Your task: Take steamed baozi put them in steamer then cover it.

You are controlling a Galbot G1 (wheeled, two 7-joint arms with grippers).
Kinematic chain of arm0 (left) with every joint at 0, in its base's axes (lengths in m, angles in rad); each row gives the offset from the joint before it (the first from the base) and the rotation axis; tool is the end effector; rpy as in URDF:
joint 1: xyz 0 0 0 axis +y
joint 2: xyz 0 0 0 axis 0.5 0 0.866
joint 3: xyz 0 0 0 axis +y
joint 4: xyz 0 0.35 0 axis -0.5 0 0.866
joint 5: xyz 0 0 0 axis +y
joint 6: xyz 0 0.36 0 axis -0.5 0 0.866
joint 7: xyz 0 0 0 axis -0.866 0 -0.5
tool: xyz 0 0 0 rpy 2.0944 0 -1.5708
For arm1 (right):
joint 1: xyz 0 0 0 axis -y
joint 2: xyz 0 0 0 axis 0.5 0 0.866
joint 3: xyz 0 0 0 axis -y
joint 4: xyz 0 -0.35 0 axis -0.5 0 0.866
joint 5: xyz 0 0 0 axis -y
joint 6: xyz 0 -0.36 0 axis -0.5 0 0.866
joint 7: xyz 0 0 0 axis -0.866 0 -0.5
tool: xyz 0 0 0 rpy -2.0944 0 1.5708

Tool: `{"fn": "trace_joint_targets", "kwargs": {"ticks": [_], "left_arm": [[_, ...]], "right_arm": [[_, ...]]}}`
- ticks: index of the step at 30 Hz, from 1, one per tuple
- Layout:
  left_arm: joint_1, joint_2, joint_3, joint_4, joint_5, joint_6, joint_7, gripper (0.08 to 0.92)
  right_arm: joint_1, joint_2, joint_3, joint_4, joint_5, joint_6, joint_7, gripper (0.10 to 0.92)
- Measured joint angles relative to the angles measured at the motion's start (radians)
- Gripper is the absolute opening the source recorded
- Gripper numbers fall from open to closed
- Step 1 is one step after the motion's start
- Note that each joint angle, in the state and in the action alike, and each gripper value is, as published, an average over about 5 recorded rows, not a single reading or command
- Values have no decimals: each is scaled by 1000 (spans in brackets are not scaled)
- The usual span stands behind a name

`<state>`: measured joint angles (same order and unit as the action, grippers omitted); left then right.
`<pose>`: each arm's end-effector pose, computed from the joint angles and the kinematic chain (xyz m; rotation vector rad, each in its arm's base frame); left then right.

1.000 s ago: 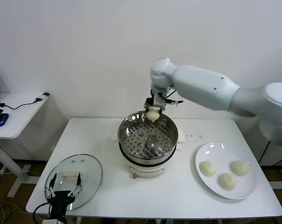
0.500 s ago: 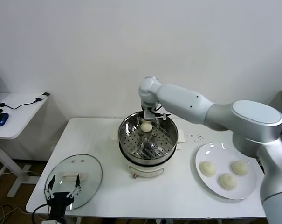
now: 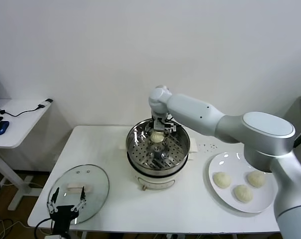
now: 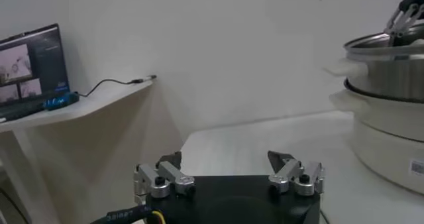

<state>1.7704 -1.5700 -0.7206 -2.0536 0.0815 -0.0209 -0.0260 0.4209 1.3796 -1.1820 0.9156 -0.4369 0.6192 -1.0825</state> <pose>0.1134 0.0626 -0.3440 0.2575 -2.8935 -0.2895 0.6056 0.1695 -0.1010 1.8957 -0.1837 2.4385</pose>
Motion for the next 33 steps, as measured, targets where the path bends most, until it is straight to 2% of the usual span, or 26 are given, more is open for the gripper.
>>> {"fn": "trace_joint_targets", "kwargs": {"ticks": [6,11,24,29,33], "left_arm": [[2,0,5,-4,0,0,0,823],[10,0,10,-10,-1,-5,0,823],[34,2,13,-37,-12,-17,6,823],[36,2,13,-41,-13,-18,7,823],[36,2,11,-45,-14,-19,8,823]], "right_arm": [[83,-90,-36,111,87,-44,-11,823],[193,-203,-110,210,228,-129,-1,823],[410,-545,-391,435,748,-590,118,823],[400,-676,-430,489,850,-730,131,823],[342,-765,-421,509,873,-797,121,823]]}}
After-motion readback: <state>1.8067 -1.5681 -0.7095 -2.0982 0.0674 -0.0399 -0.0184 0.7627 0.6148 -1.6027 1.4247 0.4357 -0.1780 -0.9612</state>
